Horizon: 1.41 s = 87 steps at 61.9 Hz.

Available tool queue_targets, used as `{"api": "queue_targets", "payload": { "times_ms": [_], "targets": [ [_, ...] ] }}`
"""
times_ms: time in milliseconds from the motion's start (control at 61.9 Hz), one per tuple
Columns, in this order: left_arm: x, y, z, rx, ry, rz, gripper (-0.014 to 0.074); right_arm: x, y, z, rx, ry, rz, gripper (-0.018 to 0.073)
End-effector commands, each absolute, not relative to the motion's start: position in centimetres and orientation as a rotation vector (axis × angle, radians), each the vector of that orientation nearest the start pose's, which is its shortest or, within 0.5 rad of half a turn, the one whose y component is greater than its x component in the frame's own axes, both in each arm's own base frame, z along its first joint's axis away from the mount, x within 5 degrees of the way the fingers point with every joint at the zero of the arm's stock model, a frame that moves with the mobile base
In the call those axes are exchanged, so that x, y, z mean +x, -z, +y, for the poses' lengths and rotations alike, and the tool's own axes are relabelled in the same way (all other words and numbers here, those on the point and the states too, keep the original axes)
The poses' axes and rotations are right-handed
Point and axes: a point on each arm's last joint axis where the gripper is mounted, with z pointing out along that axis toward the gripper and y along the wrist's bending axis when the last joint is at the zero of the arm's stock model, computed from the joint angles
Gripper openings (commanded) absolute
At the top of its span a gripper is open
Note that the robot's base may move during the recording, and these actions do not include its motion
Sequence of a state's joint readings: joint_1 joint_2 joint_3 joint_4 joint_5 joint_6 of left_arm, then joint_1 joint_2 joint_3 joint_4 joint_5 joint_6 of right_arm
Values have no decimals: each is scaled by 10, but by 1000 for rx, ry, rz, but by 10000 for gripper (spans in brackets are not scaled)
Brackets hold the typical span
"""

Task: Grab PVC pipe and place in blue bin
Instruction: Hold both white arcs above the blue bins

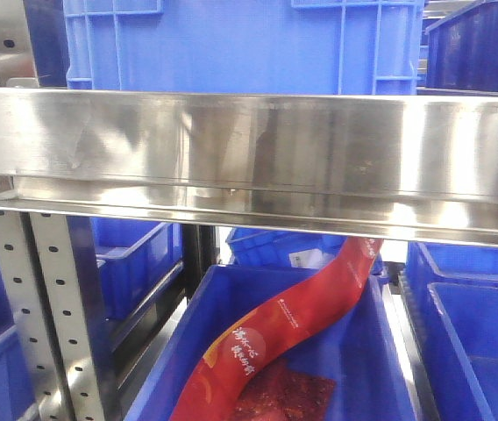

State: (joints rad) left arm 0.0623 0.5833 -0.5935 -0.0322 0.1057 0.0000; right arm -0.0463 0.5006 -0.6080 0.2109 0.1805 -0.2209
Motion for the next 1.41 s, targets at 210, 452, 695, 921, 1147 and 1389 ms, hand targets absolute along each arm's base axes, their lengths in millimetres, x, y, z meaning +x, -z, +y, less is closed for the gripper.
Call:
{"api": "queue_targets", "payload": {
  "times_ms": [210,452,695,921,1147,1389],
  "targets": [
    [122,-368,7,-72,-14,1449,-111,101,-374,-2,-4,26,1498,-169],
    [124,-368,6,-64,-5,1454,-111,105,-380,-1,-6,11,1528,-169],
    [133,-399,-18,105,103,1401,-111,117,-411,0,3,-21,1519,-164],
    [165,-424,-44,205,195,1409,-111,138,-431,17,-97,-123,1536,-165],
    [201,-444,-56,238,169,1379,-111,162,-447,44,-201,-245,1487,-165],
    [226,-463,-63,240,165,1333,-111,198,-455,63,-238,-279,1516,-165]
  ]
}}
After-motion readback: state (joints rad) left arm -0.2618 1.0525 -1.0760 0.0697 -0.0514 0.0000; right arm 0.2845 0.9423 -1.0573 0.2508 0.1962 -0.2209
